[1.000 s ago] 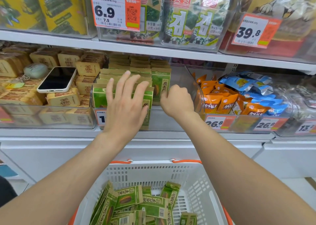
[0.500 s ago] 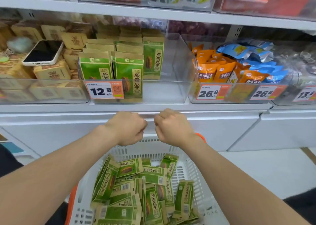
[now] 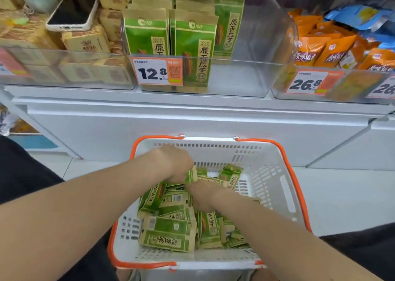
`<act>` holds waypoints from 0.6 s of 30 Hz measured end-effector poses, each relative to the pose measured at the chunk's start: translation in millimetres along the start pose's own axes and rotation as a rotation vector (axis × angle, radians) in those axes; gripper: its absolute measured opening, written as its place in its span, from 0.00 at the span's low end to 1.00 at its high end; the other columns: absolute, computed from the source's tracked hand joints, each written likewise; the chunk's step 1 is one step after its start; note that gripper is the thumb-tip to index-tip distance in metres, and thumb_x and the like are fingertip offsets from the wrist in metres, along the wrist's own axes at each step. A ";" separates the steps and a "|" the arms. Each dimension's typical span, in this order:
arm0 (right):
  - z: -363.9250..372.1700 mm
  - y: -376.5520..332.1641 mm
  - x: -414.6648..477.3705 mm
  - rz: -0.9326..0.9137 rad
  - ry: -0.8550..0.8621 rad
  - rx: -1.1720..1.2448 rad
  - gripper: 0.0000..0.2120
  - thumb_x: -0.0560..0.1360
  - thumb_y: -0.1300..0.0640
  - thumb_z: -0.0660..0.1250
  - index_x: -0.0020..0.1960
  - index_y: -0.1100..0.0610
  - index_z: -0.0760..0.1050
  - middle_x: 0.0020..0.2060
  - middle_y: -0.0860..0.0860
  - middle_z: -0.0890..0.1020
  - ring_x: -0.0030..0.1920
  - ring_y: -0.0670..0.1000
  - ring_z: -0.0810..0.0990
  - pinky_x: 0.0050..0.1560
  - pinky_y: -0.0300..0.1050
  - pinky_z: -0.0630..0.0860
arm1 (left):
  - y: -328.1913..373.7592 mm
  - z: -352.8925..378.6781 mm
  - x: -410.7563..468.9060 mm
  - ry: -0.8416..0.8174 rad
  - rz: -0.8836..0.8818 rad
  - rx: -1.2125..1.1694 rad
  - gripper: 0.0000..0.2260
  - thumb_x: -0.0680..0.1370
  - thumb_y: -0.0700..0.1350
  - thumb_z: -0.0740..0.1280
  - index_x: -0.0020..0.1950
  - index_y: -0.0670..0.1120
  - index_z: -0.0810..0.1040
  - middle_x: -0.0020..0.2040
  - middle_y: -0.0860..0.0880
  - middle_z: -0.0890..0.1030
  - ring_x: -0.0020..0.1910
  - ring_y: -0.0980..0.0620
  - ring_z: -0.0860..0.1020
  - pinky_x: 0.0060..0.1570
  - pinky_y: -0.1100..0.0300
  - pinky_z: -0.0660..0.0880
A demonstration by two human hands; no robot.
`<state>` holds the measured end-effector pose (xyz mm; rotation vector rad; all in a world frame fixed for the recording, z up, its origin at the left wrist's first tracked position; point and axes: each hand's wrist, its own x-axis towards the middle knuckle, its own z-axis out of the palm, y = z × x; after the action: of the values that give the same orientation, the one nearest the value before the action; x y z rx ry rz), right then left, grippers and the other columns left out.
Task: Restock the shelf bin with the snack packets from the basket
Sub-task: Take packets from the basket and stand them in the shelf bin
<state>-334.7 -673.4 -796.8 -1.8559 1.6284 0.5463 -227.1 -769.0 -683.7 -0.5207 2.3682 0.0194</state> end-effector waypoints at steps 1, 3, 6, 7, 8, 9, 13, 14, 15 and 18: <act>5.1 -6.5 4.3 -0.019 -0.022 0.088 0.28 0.81 0.61 0.64 0.79 0.54 0.60 0.67 0.58 0.78 0.61 0.62 0.80 0.55 0.57 0.81 | -1.3 3.8 1.1 -0.003 -0.003 0.000 0.11 0.85 0.51 0.61 0.60 0.48 0.80 0.54 0.47 0.82 0.49 0.46 0.82 0.47 0.50 0.80; 14.7 -16.6 13.4 -0.032 -0.041 0.126 0.32 0.82 0.58 0.62 0.82 0.51 0.54 0.74 0.59 0.73 0.69 0.66 0.74 0.67 0.62 0.75 | -4.6 6.6 1.3 -0.016 -0.013 -0.012 0.12 0.85 0.50 0.61 0.61 0.47 0.80 0.54 0.48 0.82 0.49 0.47 0.82 0.47 0.50 0.81; 20.9 -23.6 15.6 0.006 -0.019 0.043 0.32 0.82 0.56 0.62 0.83 0.51 0.53 0.76 0.58 0.70 0.76 0.68 0.63 0.75 0.67 0.60 | -9.7 3.3 -3.4 -0.029 -0.018 -0.037 0.11 0.85 0.49 0.60 0.62 0.47 0.79 0.56 0.47 0.82 0.50 0.46 0.81 0.52 0.49 0.81; 20.4 -24.1 14.2 0.011 0.010 0.036 0.29 0.82 0.55 0.62 0.81 0.52 0.58 0.73 0.57 0.73 0.75 0.68 0.62 0.75 0.67 0.58 | -11.2 2.2 -4.4 -0.031 -0.020 -0.045 0.11 0.85 0.48 0.61 0.62 0.47 0.79 0.56 0.47 0.82 0.51 0.46 0.81 0.52 0.49 0.81; 19.9 -24.9 12.0 0.005 0.055 0.027 0.24 0.82 0.54 0.62 0.77 0.53 0.65 0.68 0.57 0.77 0.74 0.66 0.63 0.74 0.67 0.59 | -12.0 1.9 -5.1 -0.033 -0.021 -0.054 0.11 0.84 0.48 0.61 0.62 0.47 0.79 0.56 0.47 0.82 0.51 0.46 0.81 0.53 0.49 0.81; 19.3 -27.0 10.4 -0.005 0.112 0.019 0.18 0.82 0.54 0.63 0.71 0.54 0.70 0.62 0.56 0.80 0.71 0.65 0.65 0.72 0.66 0.60 | -12.9 1.4 -5.2 -0.031 -0.023 -0.062 0.11 0.84 0.48 0.61 0.63 0.48 0.79 0.56 0.47 0.82 0.52 0.46 0.82 0.52 0.49 0.81; 22.0 -38.0 10.0 0.058 0.137 0.181 0.10 0.82 0.50 0.66 0.54 0.58 0.73 0.48 0.54 0.79 0.58 0.59 0.76 0.57 0.56 0.73 | -15.8 0.8 -2.5 -0.021 -0.034 -0.094 0.11 0.84 0.45 0.61 0.62 0.47 0.80 0.56 0.47 0.82 0.51 0.45 0.83 0.47 0.51 0.80; 22.3 -40.3 11.0 0.085 0.091 0.249 0.10 0.82 0.52 0.68 0.51 0.59 0.74 0.47 0.55 0.80 0.52 0.58 0.79 0.50 0.52 0.76 | -16.8 0.2 -2.7 -0.017 -0.035 -0.096 0.11 0.83 0.44 0.61 0.61 0.47 0.80 0.55 0.47 0.83 0.51 0.45 0.83 0.46 0.51 0.80; 22.2 -41.2 12.0 0.109 0.047 0.312 0.10 0.81 0.54 0.69 0.48 0.60 0.75 0.45 0.55 0.80 0.46 0.56 0.80 0.45 0.49 0.78 | -17.2 0.1 -2.8 -0.014 -0.034 -0.097 0.11 0.83 0.42 0.61 0.60 0.47 0.80 0.54 0.47 0.83 0.50 0.45 0.83 0.46 0.51 0.81; 11.6 -33.3 10.9 0.176 0.028 0.430 0.11 0.78 0.62 0.65 0.37 0.58 0.71 0.33 0.52 0.74 0.33 0.52 0.73 0.34 0.45 0.75 | -19.8 -0.4 -1.2 0.006 -0.034 -0.073 0.13 0.83 0.38 0.60 0.63 0.47 0.80 0.55 0.47 0.83 0.50 0.46 0.83 0.50 0.50 0.82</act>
<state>-299.2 -671.4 -806.9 -1.4212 1.7742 0.2165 -219.1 -786.8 -680.1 -0.5962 2.3711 0.0896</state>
